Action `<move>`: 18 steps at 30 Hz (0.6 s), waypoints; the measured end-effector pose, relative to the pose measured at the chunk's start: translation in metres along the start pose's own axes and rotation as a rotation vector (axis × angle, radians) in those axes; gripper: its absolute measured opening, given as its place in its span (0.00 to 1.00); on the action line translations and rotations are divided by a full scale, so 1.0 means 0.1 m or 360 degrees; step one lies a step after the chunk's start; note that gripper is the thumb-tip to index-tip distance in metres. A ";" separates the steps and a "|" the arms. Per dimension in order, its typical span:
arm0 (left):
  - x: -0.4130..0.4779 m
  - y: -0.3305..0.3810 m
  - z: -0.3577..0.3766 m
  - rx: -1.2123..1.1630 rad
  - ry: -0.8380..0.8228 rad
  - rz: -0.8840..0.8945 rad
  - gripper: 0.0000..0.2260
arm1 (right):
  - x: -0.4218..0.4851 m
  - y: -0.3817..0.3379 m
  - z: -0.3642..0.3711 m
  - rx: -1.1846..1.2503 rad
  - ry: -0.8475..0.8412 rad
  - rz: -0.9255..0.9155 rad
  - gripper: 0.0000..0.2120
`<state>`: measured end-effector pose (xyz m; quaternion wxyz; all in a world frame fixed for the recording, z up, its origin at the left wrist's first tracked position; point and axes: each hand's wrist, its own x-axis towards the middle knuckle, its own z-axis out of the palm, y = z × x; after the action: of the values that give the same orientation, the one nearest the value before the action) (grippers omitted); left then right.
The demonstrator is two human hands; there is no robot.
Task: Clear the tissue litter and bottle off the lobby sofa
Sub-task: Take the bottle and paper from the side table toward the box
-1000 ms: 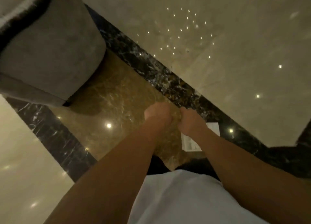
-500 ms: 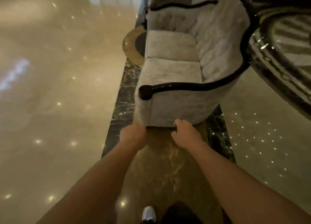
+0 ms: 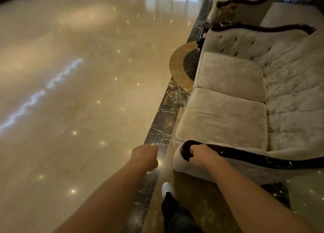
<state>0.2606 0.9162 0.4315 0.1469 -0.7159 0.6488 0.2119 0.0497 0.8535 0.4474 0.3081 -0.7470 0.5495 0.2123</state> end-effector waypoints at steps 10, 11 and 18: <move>2.12 -0.33 -1.88 0.0103 0.0257 0.0122 0.15 | 1.92 -0.15 -2.10 -0.0146 0.0176 0.0189 0.21; 2.38 -0.43 -2.04 0.0117 0.0255 0.0111 0.15 | 2.17 -0.28 -2.28 -0.0142 0.0188 0.0154 0.20; 4.21 -1.28 -2.72 0.0209 0.0208 0.0096 0.14 | 3.85 -1.04 -3.35 -0.0086 0.0375 0.0075 0.16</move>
<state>0.4469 0.4336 0.4513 0.1444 -0.6973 0.6907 0.1261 0.2588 0.3772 0.4595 0.2160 -0.7616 0.5935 0.1451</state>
